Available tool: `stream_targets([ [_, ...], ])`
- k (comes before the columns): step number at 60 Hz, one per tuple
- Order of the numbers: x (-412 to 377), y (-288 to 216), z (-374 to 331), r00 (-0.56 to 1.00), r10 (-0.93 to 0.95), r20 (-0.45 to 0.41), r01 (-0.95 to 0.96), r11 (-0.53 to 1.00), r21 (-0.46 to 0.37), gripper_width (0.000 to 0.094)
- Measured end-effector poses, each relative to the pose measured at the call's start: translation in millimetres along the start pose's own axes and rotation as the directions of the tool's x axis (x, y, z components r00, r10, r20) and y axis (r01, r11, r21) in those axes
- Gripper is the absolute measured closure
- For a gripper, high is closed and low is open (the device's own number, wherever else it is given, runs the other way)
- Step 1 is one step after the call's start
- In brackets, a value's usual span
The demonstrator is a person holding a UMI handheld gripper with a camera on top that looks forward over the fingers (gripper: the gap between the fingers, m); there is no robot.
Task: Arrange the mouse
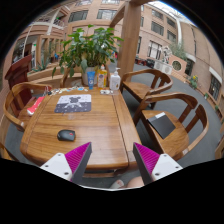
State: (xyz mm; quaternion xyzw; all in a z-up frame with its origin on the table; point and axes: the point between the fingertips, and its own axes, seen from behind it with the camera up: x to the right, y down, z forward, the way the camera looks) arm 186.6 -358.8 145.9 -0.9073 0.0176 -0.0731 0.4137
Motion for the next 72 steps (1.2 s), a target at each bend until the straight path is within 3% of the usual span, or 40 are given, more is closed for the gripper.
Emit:
stream_targets([
  [21,-43.3,76.9,11.3,0.997,0.062,0.043,-0.062,0.998,-0.015,0.0083],
  [34,-141.8,116.7,28.2,0.984,0.006,0.177,-0.011,1.0,0.024,0.008],
  [49,-239.2,82.3,80.5,0.958,-0.005,0.287,-0.039,0.988,0.147,0.0075],
  [72,-254.8,17.4,157.5,0.968,0.091,0.236,-0.123,0.984,0.127,0.0083],
])
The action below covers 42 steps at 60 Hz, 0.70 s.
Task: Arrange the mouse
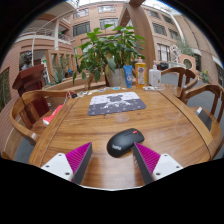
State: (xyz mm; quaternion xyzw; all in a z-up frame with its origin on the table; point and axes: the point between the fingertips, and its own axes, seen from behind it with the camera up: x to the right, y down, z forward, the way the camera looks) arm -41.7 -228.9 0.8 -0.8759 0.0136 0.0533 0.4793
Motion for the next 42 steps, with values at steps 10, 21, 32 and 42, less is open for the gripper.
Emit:
stream_targets([
  [10,1.0,-18.8,32.9,1.0,-0.009,-0.026,0.009,1.0,-0.005,0.0086],
  [21,2.0,-29.0,64.3,0.998,-0.028,-0.057,0.026,0.999,-0.038,0.0135],
  [32,11.5,-32.1,74.5,0.991,-0.092,-0.098,0.086,0.994,-0.06,0.0472],
  [42,10.7,-32.8,74.1,0.987,-0.134,-0.086,0.129,0.99,-0.061,0.057],
])
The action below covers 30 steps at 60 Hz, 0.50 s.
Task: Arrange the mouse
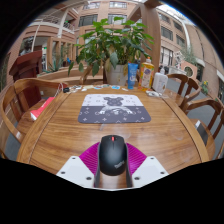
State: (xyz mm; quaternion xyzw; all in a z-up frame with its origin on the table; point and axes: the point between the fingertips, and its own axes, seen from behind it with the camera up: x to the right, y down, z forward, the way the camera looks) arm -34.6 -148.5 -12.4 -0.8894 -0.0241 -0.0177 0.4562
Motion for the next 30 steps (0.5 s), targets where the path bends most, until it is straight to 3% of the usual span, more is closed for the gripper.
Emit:
stream_targets([
  [7,-5.4,-5.4,-1.0,0.999,-0.005,0.033,0.005,1.0,0.002,0.0593],
  [12,-15.1,-37.7,-23.6,0.997,-0.029,0.07,0.024,0.997,0.073,0.0593],
  [21,-44.2,-156.1,-85.5,0.964,0.028,0.264,-0.101,0.959,0.263,0.0593],
  [27,-33.5,-238.5,-105.9,0.961,0.014,0.278,-0.129,0.908,0.398,0.0594],
  [30,-25.1,-271.6,-92.2,0.964,0.031,0.265,-0.144,0.895,0.421,0.0595],
])
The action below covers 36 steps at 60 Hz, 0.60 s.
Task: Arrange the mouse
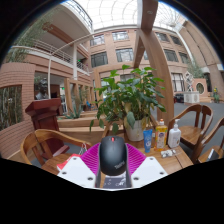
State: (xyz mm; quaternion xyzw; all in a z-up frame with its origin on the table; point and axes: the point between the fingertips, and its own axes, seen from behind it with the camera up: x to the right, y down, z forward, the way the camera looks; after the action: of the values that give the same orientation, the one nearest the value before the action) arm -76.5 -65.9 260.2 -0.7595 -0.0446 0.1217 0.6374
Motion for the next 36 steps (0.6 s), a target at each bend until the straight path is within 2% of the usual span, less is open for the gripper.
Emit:
stream_targets([
  [6,35.8,9.7,50.0,0.998,-0.019,-0.065,0.018,1.0,-0.02,0.0597],
  [9,52.5,25.2,87.6,0.994,-0.036,-0.099,0.028,0.996,-0.086,0.0596],
  [18,95.6,136.3,146.9,0.984,-0.074,-0.159,0.024,0.956,-0.292,0.0594],
  [27,108.0,204.8,156.1,0.98,-0.075,-0.184,-0.009,0.909,-0.418,0.057],
  [36,113.1,230.1,158.0,0.978,-0.07,-0.196,-0.029,0.887,-0.461,0.0493],
])
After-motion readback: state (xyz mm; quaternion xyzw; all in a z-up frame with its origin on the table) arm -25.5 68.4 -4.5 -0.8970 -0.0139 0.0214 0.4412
